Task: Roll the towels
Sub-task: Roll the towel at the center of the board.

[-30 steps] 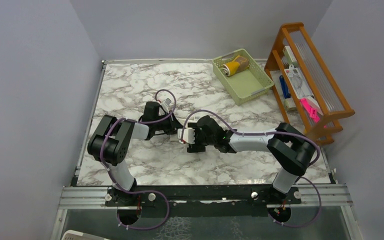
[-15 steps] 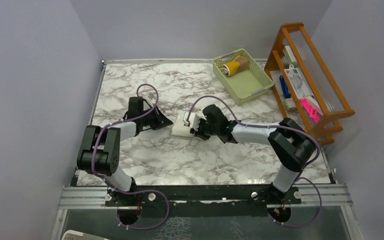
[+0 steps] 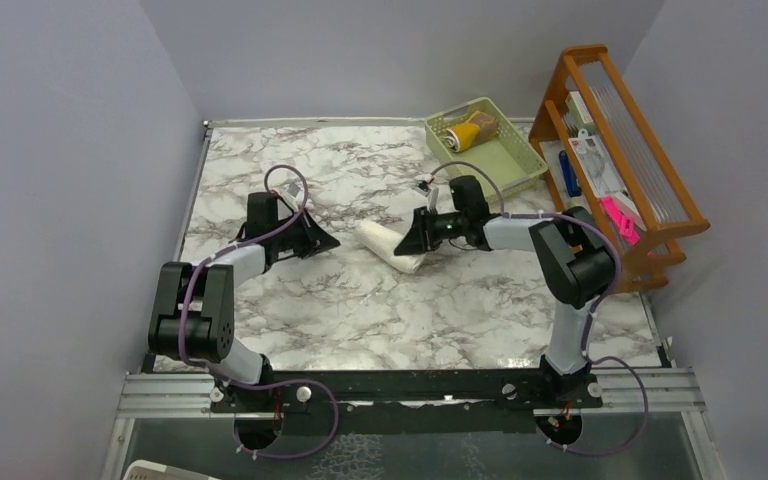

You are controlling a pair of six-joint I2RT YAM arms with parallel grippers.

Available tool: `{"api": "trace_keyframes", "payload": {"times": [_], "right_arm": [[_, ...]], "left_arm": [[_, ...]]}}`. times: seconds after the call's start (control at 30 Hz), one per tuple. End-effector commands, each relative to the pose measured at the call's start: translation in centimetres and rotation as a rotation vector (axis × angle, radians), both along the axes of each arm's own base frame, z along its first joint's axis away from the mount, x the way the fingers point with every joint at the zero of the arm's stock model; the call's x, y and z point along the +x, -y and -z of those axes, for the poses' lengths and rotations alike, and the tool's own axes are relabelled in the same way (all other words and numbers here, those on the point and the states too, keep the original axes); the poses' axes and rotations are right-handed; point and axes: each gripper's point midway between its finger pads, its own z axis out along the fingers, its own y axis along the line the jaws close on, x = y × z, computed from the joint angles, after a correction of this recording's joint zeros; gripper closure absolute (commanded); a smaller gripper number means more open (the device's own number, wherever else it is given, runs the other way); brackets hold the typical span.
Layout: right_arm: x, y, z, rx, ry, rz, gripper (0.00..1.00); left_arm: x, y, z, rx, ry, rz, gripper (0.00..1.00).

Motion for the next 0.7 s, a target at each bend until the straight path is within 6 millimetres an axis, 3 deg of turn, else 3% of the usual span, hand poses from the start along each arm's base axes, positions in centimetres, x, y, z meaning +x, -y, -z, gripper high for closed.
{"api": "trace_keyframes", "payload": {"times": [0.0, 0.1, 0.2, 0.3, 0.43, 0.67], "right_arm": [[-1.3, 0.2, -1.8, 0.207, -0.307, 0.045, 0.93], [-1.5, 0.5, -0.5, 0.223, -0.395, 0.092, 0.94], [-2.0, 0.6, 0.1, 0.273, -0.480, 0.139, 0.94], [-2.2, 0.7, 0.3, 0.336, -0.534, 0.179, 0.95], [-2.2, 0.8, 0.8, 0.346, -0.538, 0.198, 0.97], [-1.8, 0.7, 0.4, 0.330, -0.503, 0.191, 0.97]], "left_arm": [[-1.6, 2.3, -0.5, -0.046, 0.037, 0.040, 1.00], [-2.1, 4.1, -0.4, -0.053, 0.045, 0.052, 0.98], [-2.2, 5.9, -0.8, -0.069, 0.072, 0.074, 0.67], [-2.1, 7.5, -1.2, -0.070, 0.098, 0.100, 0.49], [-1.9, 8.4, -0.8, -0.068, 0.114, 0.099, 0.42], [-1.4, 8.8, 2.6, -0.017, 0.095, 0.091, 0.20]]}}
